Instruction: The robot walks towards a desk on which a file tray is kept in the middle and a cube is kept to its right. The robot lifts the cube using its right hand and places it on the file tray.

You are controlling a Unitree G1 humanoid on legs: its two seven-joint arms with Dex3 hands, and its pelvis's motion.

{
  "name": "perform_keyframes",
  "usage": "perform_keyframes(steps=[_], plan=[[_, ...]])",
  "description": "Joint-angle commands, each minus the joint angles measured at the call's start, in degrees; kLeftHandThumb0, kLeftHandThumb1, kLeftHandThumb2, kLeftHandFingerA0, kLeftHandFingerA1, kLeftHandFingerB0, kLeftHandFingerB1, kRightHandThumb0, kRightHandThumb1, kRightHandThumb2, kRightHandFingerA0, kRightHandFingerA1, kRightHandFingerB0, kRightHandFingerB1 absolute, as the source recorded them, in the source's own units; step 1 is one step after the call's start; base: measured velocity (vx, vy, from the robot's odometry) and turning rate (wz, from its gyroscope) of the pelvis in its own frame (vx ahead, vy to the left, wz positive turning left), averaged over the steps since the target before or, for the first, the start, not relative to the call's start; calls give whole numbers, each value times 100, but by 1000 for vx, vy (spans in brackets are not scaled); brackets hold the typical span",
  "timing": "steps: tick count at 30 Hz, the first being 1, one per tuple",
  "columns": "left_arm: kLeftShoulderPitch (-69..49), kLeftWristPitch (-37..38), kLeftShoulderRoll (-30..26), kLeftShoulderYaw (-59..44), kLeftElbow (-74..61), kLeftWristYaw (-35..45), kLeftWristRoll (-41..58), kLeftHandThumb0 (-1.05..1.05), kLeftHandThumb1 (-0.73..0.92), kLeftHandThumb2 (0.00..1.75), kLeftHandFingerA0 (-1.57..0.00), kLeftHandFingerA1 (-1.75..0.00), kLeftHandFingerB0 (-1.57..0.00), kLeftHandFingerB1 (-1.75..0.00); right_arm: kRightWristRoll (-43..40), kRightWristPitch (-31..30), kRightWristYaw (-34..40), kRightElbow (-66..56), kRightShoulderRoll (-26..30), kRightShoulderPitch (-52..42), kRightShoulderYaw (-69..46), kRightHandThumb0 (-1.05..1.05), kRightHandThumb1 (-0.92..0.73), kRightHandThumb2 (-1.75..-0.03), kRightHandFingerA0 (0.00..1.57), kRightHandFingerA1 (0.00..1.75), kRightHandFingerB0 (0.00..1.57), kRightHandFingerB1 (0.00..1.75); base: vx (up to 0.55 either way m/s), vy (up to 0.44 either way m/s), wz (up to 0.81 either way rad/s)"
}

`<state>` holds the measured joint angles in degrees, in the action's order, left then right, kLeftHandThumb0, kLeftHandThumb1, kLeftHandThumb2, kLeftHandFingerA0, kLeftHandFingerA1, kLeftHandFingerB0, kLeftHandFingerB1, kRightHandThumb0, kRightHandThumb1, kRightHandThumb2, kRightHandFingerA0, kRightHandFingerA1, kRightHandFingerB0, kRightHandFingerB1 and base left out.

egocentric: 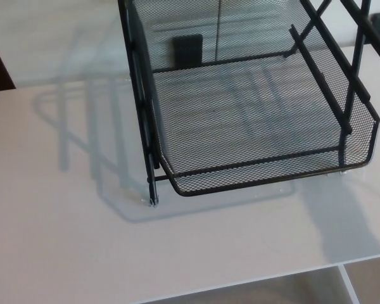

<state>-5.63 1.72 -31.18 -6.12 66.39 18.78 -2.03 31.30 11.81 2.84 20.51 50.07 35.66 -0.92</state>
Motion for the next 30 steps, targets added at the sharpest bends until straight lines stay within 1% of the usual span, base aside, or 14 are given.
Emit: perform_keyframes(steps=[1,4,5,6,7,8,10,11,16,19,21,22,26,30], plan=[[-174,186,-105,-81,91,-90,28,-60,92,76,-29,-64,-31,-49,-300,-417,36,-761,-549,1616,-123,-21,-58,-104,100,151,92,112,0,0,0],[-218,236,-69,-70,88,-105,20,-59,92,75,-26,-62,-31,-49,-312,-531,-135,-857,-713,1772,-89,-21,-55,-105,99,153,92,109,0,0,0],[-215,339,-80,3,133,-115,-62,-62,92,77,-26,-62,-29,-49,-397,-376,-221,-917,-831,1846,-5,-17,-54,-101,92,164,91,108,0,0,0],[-225,415,-81,45,172,-133,-110,-62,92,79,-30,-65,-30,-49,-423,-294,-298,-959,-915,1894,66,-20,-56,-98,94,158,92,102,0,0,0],[-235,424,-72,43,195,-141,-105,-58,78,115,-35,-69,-25,-56,-492,-313,-446,-1010,-1015,1923,130,-19,-58,-100,96,149,92,102,0,0,0],[-236,359,-69,22,177,-155,-72,-60,92,73,-32,-66,-32,-49,-694,-289,-669,-1076,-1198,1907,199,-21,-59,-98,96,147,93,96,0,0,0],[-335,391,-82,12,81,-149,-50,-62,92,78,-30,-63,-32,-49,-903,-277,-1084,-1231,-1532,1786,483,-19,-62,-91,92,156,92,92,0,0,0],[-323,403,-89,42,96,-157,-82,-62,92,78,-29,-60,-31,-48,-926,-305,-1316,-1313,-1540,1741,606,-17,-59,-94,96,144,92,88,0,0,0],[-326,274,-66,19,-36,-131,-31,-62,92,78,-29,-64,-31,-49,-937,-633,-2163,-1631,-1632,1449,1144,-21,-63,-75,88,151,92,73,0,0,0],[-270,280,-48,4,66,-157,-22,-60,92,77,-29,-64,-30,-49,-693,-1100,-2721,-1691,-1720,1206,1670,-17,-70,-72,87,123,89,68,0,0,0],[-290,329,-53,5,60,-130,-20,-60,92,77,-29,-64,-30,-49,-759,-1294,-2894,-1715,-1754,1167,1735,-17,-70,-72,87,123,89,68,0,0,0],[-338,352,-66,8,46,-122,-24,-62,92,77,-28,-63,-31,-49,-749,-1434,-3225,-1500,-1796,1107,1976,-17,-72,-71,92,99,86,62,0,0,0],[-334,345,-57,95,27,-148,-107,-60,92,77,-24,-59,-31,-48,-352,-1446,-3100,-1128,-1995,950,2367,-22,-68,-73,106,119,95,68,0,0,0],[-219,323,-58,168,100,-236,-179,-62,92,77,-28,-60,-33,-48,-78,-1210,-2883,-870,-2032,848,2660,-24,-67,-68,105,115,94,65,0,0,0]])
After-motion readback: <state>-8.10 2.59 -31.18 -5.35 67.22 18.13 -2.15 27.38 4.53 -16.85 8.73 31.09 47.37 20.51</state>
